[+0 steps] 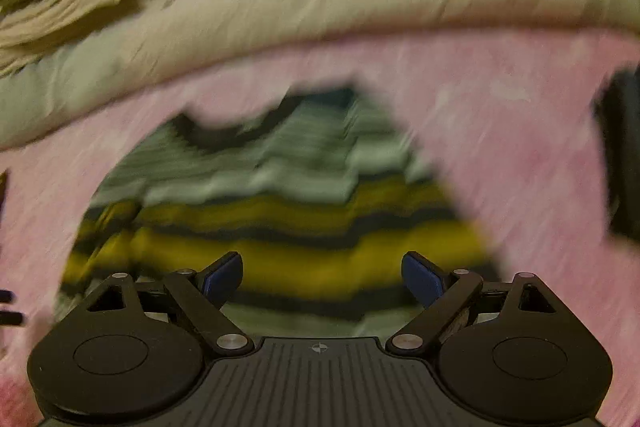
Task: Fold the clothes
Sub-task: 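Lower the sweater onto the bed and spread it flat with both grippers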
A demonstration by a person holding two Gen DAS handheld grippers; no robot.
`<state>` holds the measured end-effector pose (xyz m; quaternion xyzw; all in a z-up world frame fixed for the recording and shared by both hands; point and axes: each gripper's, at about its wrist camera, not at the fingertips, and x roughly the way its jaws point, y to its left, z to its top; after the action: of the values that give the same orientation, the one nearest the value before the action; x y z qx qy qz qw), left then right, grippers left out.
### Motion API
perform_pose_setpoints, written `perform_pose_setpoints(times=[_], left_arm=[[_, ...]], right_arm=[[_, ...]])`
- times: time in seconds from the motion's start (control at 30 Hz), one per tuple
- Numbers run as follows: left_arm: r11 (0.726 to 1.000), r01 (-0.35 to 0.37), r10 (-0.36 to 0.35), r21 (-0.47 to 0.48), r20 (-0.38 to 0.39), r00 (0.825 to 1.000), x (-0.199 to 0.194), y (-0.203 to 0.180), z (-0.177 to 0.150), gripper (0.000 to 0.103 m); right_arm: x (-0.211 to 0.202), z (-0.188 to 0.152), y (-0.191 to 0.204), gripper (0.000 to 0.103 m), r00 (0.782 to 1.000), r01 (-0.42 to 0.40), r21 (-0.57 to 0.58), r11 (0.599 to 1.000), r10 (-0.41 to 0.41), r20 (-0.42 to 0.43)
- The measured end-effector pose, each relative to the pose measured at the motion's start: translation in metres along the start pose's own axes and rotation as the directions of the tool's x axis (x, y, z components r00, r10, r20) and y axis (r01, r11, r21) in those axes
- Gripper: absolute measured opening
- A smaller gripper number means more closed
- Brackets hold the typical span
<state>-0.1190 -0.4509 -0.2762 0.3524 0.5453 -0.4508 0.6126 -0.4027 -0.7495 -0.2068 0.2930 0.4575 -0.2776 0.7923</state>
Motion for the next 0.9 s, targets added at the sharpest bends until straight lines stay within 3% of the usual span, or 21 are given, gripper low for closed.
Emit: perform_pose_setpoints(times=[0.17,0.23,0.27,0.33,0.37,0.43,0.5,0.6,0.7,0.8,0.9], left_arm=[[0.998,0.059,-0.060,-0.022,-0.098,0.993,0.023,-0.005,-0.074,0.058],[0.997,0.082,-0.082,-0.012,-0.108,0.991,0.033,-0.005,-0.092,0.054],[0.996,0.094,-0.094,-0.005,-0.109,0.990,0.038,-0.004,-0.097,0.049],[0.992,0.127,-0.126,0.009,-0.086,0.988,0.038,0.001,-0.102,0.025],[0.988,0.153,-0.151,0.030,-0.074,0.986,0.032,0.006,-0.102,0.003],[0.978,0.196,-0.193,0.070,-0.045,0.980,0.017,0.020,-0.103,0.003],[0.970,0.191,-0.193,0.154,0.003,0.981,-0.016,0.050,-0.098,0.002],[0.983,0.079,-0.102,0.168,0.133,0.986,-0.069,0.119,-0.075,0.002],[0.983,-0.046,0.004,0.177,0.230,0.973,-0.099,0.191,-0.035,0.003],[0.975,-0.161,0.117,0.150,0.266,0.957,-0.101,0.240,0.006,0.005],[0.954,-0.276,0.236,0.116,0.280,0.931,-0.096,0.262,0.011,0.008]], right_arm=[[0.002,-0.059,0.044,0.089,0.982,-0.086,0.018,0.996,0.087,-0.167],[0.001,-0.076,0.059,0.089,0.980,-0.074,0.035,0.997,0.080,-0.181],[0.001,-0.084,0.067,0.089,0.980,-0.068,0.044,0.997,0.075,-0.186],[-0.003,-0.097,0.082,0.089,0.982,-0.042,0.064,0.997,0.053,-0.183],[-0.007,-0.102,0.089,0.089,0.984,-0.020,0.075,0.997,0.033,-0.173],[-0.016,-0.110,0.104,0.089,0.988,0.023,0.098,0.995,-0.008,-0.154],[-0.023,-0.118,0.118,0.089,0.989,0.061,0.111,0.992,-0.045,-0.142],[-0.028,-0.128,0.149,0.089,0.984,0.117,0.074,0.990,-0.105,-0.143],[-0.026,-0.135,0.181,0.089,0.980,0.137,0.043,0.990,-0.130,-0.149],[-0.022,-0.134,0.209,0.089,0.983,0.121,0.020,0.992,-0.117,-0.143],[-0.023,-0.134,0.228,0.089,0.985,0.113,0.003,0.994,-0.111,-0.134]])
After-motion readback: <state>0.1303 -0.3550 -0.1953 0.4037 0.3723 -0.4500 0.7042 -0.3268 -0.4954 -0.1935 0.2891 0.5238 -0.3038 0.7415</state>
